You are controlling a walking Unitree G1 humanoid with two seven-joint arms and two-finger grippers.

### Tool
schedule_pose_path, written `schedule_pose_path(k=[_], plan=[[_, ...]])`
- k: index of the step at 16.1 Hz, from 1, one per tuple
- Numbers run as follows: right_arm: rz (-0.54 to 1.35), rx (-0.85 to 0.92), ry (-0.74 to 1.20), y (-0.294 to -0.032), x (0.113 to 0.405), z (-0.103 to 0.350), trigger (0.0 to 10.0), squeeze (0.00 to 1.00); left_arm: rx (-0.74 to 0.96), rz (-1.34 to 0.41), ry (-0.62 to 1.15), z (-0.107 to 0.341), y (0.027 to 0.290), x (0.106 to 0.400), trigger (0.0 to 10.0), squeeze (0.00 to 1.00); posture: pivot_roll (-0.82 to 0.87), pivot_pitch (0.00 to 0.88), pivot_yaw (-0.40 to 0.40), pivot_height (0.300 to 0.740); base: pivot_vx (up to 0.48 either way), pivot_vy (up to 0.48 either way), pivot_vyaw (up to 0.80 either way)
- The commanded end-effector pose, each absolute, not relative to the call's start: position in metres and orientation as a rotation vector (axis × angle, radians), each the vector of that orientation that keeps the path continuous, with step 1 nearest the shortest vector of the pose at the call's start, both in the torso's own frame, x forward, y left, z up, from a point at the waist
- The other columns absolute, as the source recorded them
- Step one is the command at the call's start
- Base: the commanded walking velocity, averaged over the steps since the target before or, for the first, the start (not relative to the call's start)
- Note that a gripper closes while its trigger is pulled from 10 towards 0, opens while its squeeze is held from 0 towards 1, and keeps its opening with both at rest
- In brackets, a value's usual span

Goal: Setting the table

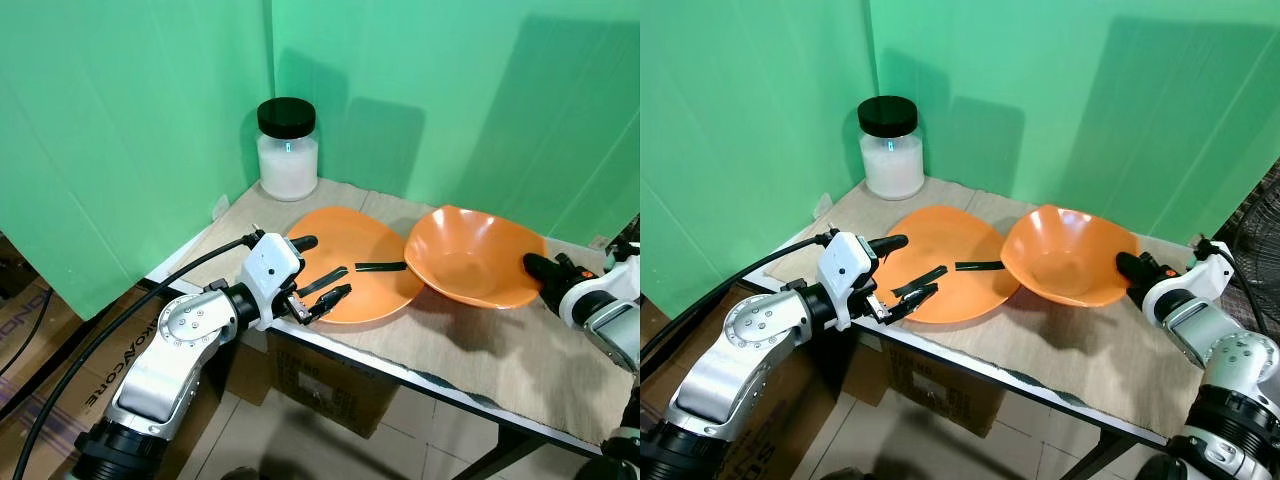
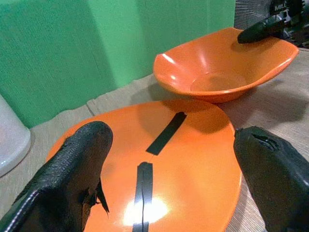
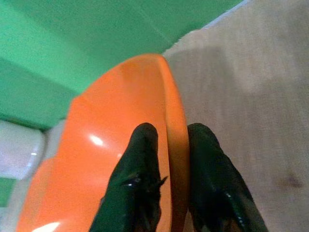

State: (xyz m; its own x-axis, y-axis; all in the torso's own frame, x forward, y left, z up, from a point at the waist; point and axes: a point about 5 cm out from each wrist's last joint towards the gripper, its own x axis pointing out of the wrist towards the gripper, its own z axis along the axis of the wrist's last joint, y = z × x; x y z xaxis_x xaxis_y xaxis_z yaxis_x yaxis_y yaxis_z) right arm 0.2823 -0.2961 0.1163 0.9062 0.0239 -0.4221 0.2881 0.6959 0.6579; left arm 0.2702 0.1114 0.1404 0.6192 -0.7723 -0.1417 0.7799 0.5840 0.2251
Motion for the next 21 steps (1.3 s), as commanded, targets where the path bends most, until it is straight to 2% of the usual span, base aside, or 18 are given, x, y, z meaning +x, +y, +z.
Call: schedule_pose_path(k=[1,9,10,11,13,18,21], plan=[[-0.169,0.746,0.411,-0.3,0.281,0.119,10.0,1.0,0.3,-0.9,0.018,0.143,0.112,0.273,10.0,0.0,-0.04,0.0,-0.016,0.74,0.0,0.0,0.0],[-0.14,0.485,0.333,-0.317,0.273,0.152,10.0,1.0,0.431,-0.706,0.064,0.13,0.134,0.3,10.0,0.0,-0.05,0.0,-0.002,0.74,0.0,0.0,0.0],[-0.135,0.413,0.264,-0.319,0.275,0.164,10.0,1.0,0.446,-0.697,0.072,0.127,0.134,0.303,10.0,0.0,-0.05,0.0,0.0,0.74,0.0,0.0,0.0],[-0.098,0.385,0.128,-0.317,0.279,0.186,10.0,0.0,0.478,-0.701,0.104,0.119,0.135,0.302,10.0,0.0,-0.05,0.0,0.005,0.74,0.0,0.0,0.0],[-0.047,0.379,0.074,-0.309,0.282,0.197,10.0,0.0,0.505,-0.685,0.133,0.112,0.139,0.3,10.0,0.0,-0.05,0.0,0.007,0.74,0.0,0.0,0.0],[0.361,0.3,0.081,-0.225,0.287,0.196,10.0,0.0,0.573,-0.59,0.211,0.098,0.171,0.289,10.0,0.0,-0.02,0.0,-0.019,0.74,0.0,0.0,0.0],[0.433,0.293,0.129,-0.203,0.288,0.184,10.0,0.0,0.586,-0.594,0.247,0.087,0.173,0.282,10.0,0.0,0.01,0.0,-0.035,0.74,0.0,0.0,0.0]])
